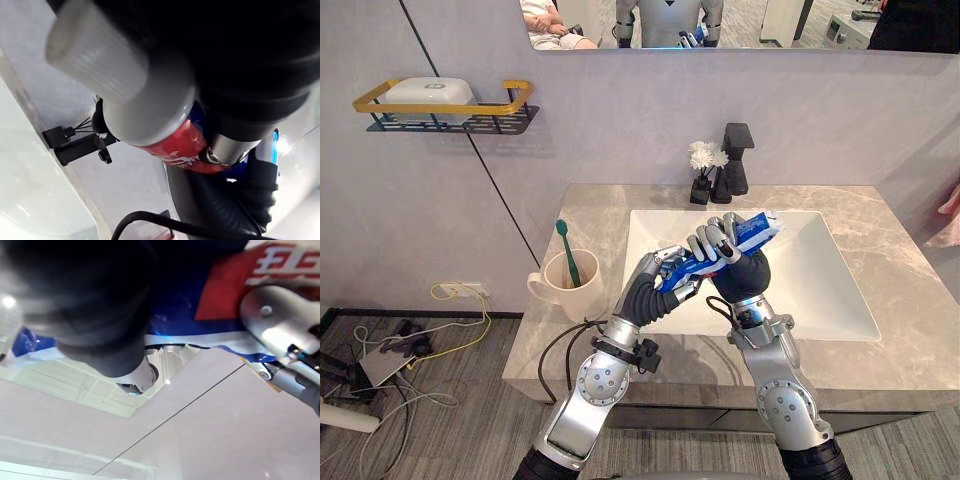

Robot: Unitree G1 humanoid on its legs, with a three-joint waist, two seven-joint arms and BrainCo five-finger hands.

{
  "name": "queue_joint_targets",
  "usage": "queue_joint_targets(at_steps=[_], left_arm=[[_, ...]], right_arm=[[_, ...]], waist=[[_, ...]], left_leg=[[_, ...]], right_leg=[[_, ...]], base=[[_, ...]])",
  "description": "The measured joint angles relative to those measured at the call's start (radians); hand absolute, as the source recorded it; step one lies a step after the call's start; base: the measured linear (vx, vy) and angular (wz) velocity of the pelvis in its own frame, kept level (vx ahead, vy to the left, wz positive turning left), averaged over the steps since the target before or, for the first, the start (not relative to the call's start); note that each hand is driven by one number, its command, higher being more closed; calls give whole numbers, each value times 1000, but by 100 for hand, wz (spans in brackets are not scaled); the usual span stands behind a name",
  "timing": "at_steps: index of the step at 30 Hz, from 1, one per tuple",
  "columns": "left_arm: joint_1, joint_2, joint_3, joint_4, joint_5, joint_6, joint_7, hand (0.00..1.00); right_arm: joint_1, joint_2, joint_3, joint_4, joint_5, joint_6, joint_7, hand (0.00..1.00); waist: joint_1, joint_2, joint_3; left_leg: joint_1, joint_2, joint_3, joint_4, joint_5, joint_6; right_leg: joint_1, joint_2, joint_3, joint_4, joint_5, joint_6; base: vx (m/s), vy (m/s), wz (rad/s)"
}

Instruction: Organize washtable

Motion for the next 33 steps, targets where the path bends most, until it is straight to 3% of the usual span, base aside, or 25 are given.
queue_joint_targets(at_steps=[8, 12, 17, 21, 28, 33], left_arm=[[39, -4, 87, -127, -18, 4, 11, 0], [51, -55, 325, -312, -78, -22, 146, 0], [109, -64, 374, -373, -100, -44, 182, 0], [148, -68, 467, -375, -121, -45, 196, 0], [220, -125, 739, -360, -150, -43, 249, 0], [243, -172, 912, -144, -248, -39, 273, 0]], right_arm=[[7, 29, -18, -18, -7, -18, 18, 100], [91, -6, -154, -6, -30, -30, -14, 100], [98, -15, -189, -8, -31, -34, -27, 100], [98, -17, -196, -11, -43, -34, -27, 100], [98, -6, -243, -59, -47, -35, -28, 100], [99, 1, -280, -58, -47, -35, -28, 100]], waist=[[0, 2, 5], [12, 2, 8], [12, 4, 14], [14, 4, 14], [28, -1, 17], [32, -3, 17]], left_leg=[[-1, 0, -8, 0, 0, 0], [0, -3, -16, 0, 0, 0], [2, -6, -18, -1, 0, 0], [1, -6, -20, -1, 0, 0], [-2, -8, -31, -2, 1, 1], [-2, -13, -37, -10, 6, 4]], right_leg=[[3, 0, -10, -1, 0, 0], [11, -2, -17, -5, 0, 0], [17, -3, -18, -14, -1, 0], [18, -3, -19, -14, -1, 0], [21, -4, -31, -14, -1, 0], [22, -8, -41, -15, -1, 0]], base=[[-5, -6, 2], [-9, -11, 6], [-3, -2, 1], [0, 0, 0], [-11, -15, 5], [-13, -10, 3]])
